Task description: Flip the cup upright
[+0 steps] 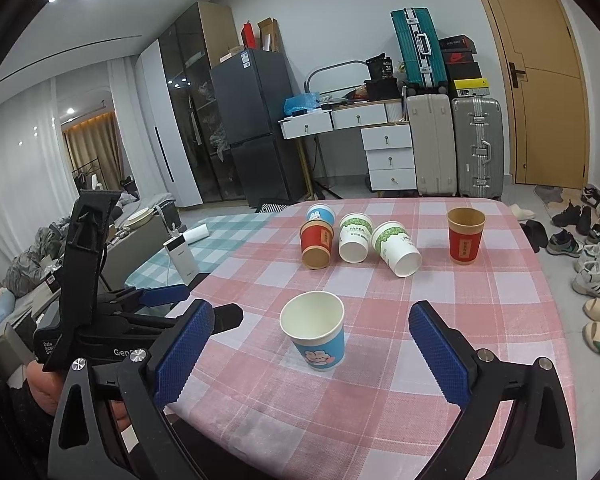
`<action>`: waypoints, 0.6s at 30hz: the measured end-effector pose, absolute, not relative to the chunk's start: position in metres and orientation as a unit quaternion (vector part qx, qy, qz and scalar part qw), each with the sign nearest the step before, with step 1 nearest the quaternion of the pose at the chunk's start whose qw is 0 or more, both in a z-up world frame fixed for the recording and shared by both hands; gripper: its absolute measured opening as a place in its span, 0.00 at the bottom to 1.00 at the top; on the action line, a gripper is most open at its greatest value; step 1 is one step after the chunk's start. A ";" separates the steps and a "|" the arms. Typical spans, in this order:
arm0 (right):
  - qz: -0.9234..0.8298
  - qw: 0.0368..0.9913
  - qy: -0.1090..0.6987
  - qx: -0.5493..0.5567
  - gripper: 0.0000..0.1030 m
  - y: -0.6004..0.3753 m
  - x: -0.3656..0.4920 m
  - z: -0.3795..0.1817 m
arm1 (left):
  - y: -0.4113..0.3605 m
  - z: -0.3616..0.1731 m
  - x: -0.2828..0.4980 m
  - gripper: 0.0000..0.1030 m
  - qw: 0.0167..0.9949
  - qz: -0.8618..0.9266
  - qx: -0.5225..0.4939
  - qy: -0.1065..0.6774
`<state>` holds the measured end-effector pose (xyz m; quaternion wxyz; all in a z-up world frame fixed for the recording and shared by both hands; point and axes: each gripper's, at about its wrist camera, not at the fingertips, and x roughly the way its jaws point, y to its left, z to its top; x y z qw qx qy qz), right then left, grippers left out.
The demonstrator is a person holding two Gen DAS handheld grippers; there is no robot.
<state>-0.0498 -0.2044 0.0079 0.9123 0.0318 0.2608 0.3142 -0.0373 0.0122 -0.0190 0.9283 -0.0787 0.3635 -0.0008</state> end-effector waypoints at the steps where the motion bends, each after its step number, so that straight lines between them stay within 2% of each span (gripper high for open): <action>1: 0.315 0.912 0.261 0.031 0.97 -0.204 -0.050 0.008 | 0.013 -0.019 -0.037 0.99 0.928 -0.001 -0.079 0.364; 18: 0.319 0.911 0.261 0.028 0.97 -0.200 -0.052 0.006 | 0.016 -0.020 -0.041 0.99 0.928 0.001 -0.081 0.365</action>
